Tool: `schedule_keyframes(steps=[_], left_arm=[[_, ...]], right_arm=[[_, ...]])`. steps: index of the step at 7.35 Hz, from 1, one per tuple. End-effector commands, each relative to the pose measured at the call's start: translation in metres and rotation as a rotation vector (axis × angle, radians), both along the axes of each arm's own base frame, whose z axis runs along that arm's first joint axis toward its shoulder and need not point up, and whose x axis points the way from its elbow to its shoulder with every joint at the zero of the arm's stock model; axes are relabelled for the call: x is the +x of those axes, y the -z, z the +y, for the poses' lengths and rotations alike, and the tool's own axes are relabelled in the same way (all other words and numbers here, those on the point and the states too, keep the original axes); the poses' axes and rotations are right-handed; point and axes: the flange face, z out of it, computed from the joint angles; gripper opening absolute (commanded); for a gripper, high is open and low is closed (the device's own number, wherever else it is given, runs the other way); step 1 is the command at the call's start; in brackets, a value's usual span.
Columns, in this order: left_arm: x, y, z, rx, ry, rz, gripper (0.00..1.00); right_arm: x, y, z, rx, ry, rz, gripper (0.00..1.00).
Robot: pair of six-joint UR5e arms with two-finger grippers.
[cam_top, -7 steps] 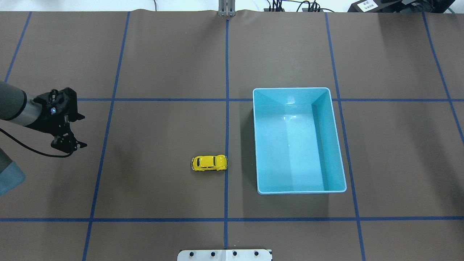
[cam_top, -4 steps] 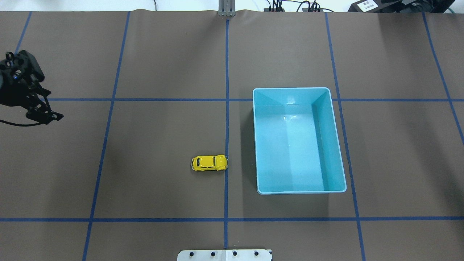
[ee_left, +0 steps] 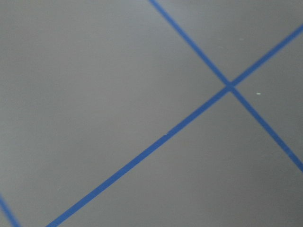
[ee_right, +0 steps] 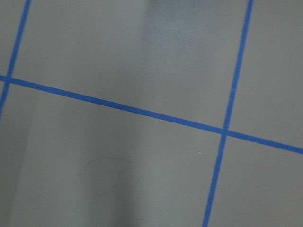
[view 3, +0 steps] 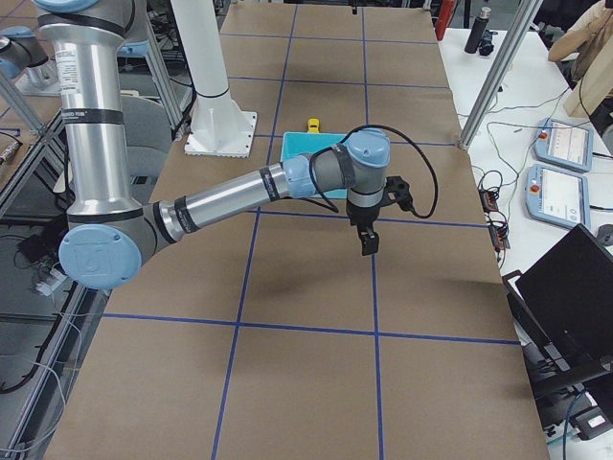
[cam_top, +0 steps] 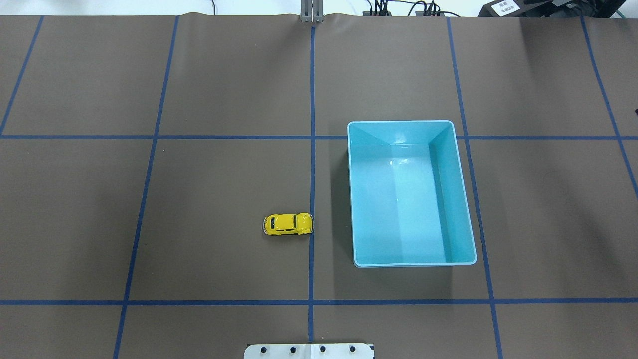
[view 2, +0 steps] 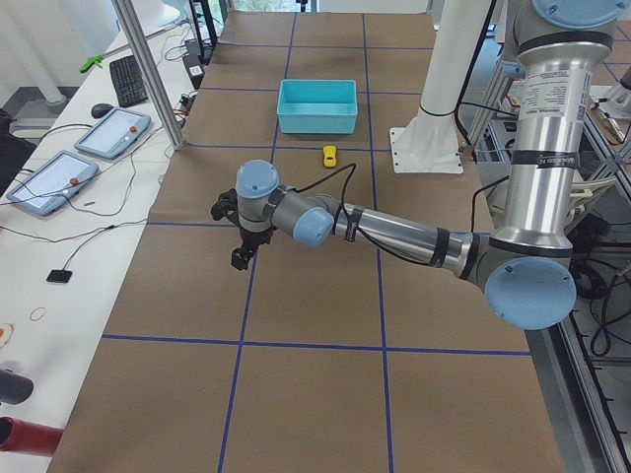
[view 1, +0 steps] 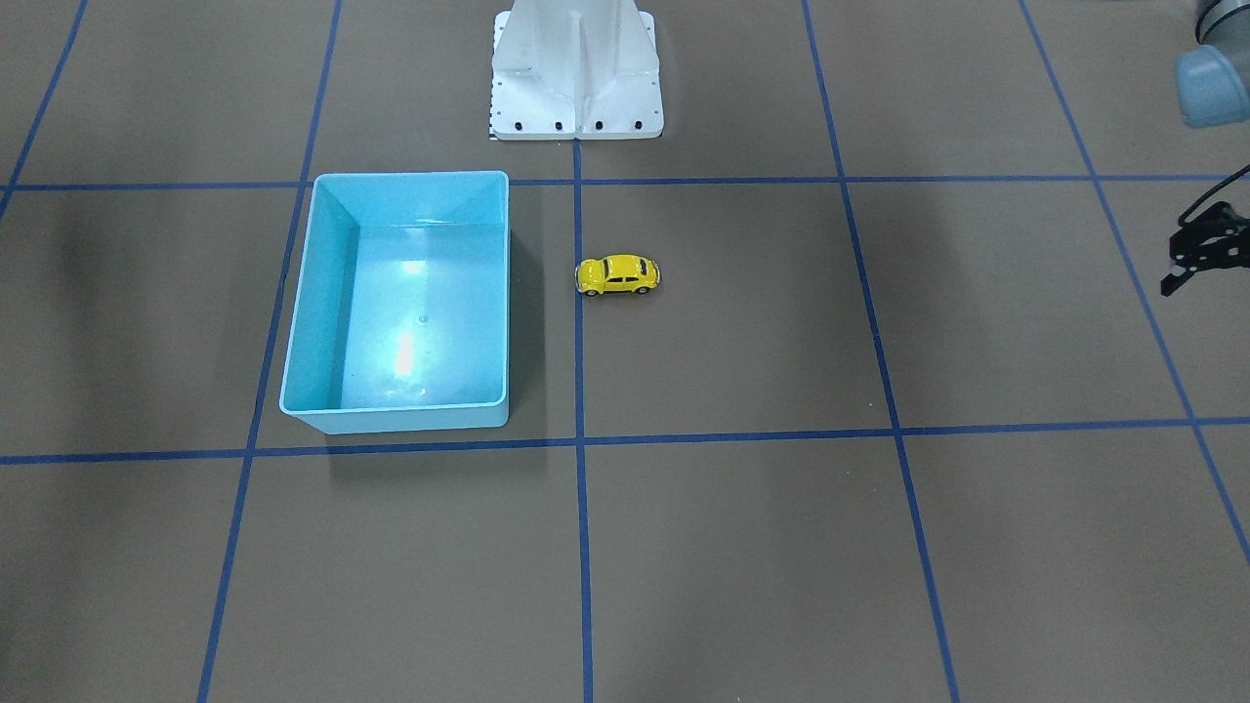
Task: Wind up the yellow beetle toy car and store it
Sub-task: 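Move the right gripper from above the bin toward the yellow car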
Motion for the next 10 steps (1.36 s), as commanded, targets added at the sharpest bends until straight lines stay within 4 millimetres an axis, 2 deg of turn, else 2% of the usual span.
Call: schedule_keyframes(steps=[1, 3, 4, 5, 6, 7, 10], left_arm=[[-0.067, -0.02, 0.006, -0.146, 0.13, -0.022, 1.0], [-0.098, -0.067, 0.042, -0.23, 0.182, -0.033, 1.0], [-0.107, -0.078, 0.047, -0.243, 0.202, -0.062, 1.0], [-0.108, -0.105, 0.064, -0.285, 0.207, -0.063, 1.0], [-0.109, -0.102, 0.065, -0.283, 0.222, -0.065, 1.0], [-0.109, -0.109, 0.066, -0.289, 0.214, -0.068, 1.0], [-0.108, -0.114, 0.068, -0.317, 0.228, -0.068, 1.0]], right_arm=[[-0.119, 0.091, -0.024, 0.166, 0.192, -0.028, 1.0], [-0.209, 0.161, -0.019, 0.281, 0.305, 0.001, 1.0], [-0.226, 0.205, -0.024, 0.283, 0.319, 0.023, 1.0], [-0.266, 0.233, -0.01, 0.333, 0.37, 0.033, 1.0], [-0.312, 0.255, 0.011, 0.396, 0.423, 0.054, 1.0], [-0.348, 0.268, 0.034, 0.439, 0.469, 0.066, 1.0], [-0.36, 0.295, 0.037, 0.528, 0.485, 0.084, 1.0]])
